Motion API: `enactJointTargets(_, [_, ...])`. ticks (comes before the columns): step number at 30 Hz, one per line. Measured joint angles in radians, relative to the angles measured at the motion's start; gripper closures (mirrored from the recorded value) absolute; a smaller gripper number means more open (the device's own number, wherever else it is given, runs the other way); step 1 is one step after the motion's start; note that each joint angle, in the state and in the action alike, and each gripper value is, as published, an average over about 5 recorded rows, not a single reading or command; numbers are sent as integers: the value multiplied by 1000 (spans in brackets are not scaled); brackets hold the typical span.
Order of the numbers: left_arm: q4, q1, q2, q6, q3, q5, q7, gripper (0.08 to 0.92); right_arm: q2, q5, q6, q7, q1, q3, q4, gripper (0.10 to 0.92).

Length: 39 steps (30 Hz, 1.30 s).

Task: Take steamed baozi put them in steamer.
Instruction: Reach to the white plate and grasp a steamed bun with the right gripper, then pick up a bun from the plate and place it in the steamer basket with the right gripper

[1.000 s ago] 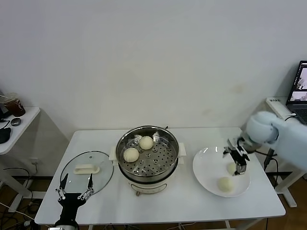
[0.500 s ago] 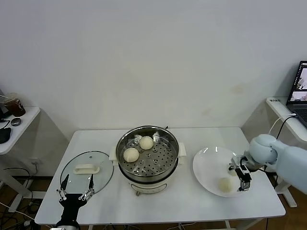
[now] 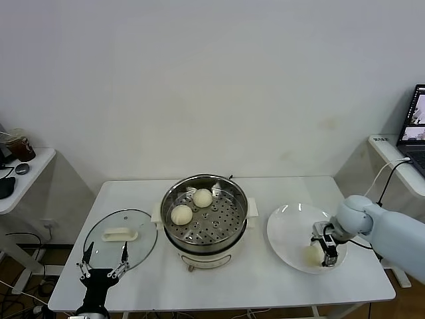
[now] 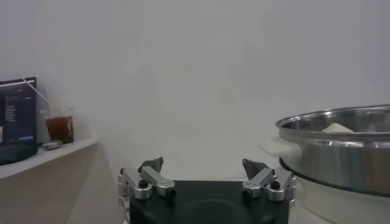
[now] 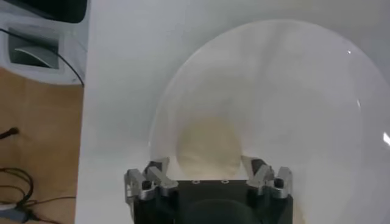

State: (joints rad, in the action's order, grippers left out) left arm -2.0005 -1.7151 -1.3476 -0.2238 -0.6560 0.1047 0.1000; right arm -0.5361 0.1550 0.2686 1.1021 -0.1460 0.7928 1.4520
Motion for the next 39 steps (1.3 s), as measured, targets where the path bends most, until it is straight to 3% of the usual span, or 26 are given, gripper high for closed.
enactJointTargets(8, [-4,1,0,0,2,-1,0,177,-3,-2,5,6,2,-4,-1,471])
enactJointTargets(18, [-9,7,4,0,4,3,0,177,26,-48,-6,39,122,29,12,509])
enactJointTargets(24, [-14,17,14,2,6,9,-1,177,18,-111,-7,61,261,61,17,579])
enactJointTargets(39, [-23,23,25,4,3,9,-4,177,-242,-312,-100,97,701,282,52,575])
